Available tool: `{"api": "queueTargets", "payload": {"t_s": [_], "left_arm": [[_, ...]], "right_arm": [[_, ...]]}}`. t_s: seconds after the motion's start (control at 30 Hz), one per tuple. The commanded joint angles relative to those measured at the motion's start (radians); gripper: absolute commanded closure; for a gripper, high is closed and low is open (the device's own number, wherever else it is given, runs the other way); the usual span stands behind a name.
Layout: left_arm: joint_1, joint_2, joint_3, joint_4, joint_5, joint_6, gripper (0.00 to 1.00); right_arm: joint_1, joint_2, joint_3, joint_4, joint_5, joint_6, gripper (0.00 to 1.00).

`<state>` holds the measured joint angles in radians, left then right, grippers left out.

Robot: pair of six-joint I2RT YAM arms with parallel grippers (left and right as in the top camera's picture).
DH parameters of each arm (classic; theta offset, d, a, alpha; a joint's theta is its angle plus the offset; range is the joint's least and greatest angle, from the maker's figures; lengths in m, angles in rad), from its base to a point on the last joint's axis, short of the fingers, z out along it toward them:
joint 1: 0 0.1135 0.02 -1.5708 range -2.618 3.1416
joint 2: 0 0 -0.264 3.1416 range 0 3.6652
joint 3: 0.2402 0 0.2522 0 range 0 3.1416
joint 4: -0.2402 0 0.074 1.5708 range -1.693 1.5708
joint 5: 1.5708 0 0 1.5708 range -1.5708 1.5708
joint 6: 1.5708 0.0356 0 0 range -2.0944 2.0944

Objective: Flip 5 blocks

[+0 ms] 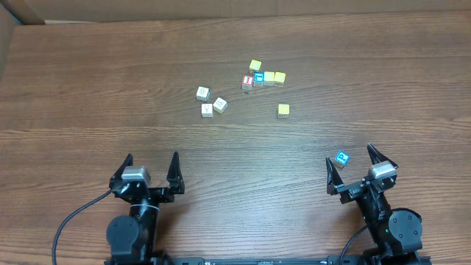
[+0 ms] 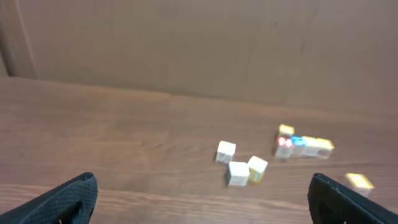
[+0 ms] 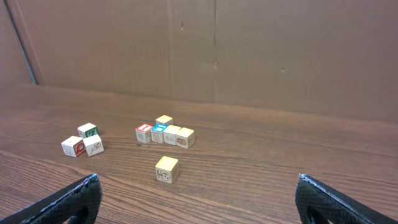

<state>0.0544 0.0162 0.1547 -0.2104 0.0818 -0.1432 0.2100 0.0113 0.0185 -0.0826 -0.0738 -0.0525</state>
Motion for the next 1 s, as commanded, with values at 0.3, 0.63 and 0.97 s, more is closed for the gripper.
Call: {"api": "queueTargets", "payload": {"t_s": [0.3, 0.63, 0.97], "left_arm": [[0.004, 0.366, 0.624, -0.367, 0.074, -0.009, 0.00], [0.004, 1.023, 1.366, -0.941, 0.127, 0.105, 0.00], [0.004, 1.423, 1.591, -1.087, 0.129, 0.118, 0.00]], "right_arm": [[-0.004, -0.007, -0.010, 0.003, 0.005, -0.001, 0.00], [-0.004, -0.007, -0.010, 0.003, 0.005, -0.001, 0.00], [-0.004, -0.007, -0.010, 0.003, 0.005, -0.001, 0.00]]}}
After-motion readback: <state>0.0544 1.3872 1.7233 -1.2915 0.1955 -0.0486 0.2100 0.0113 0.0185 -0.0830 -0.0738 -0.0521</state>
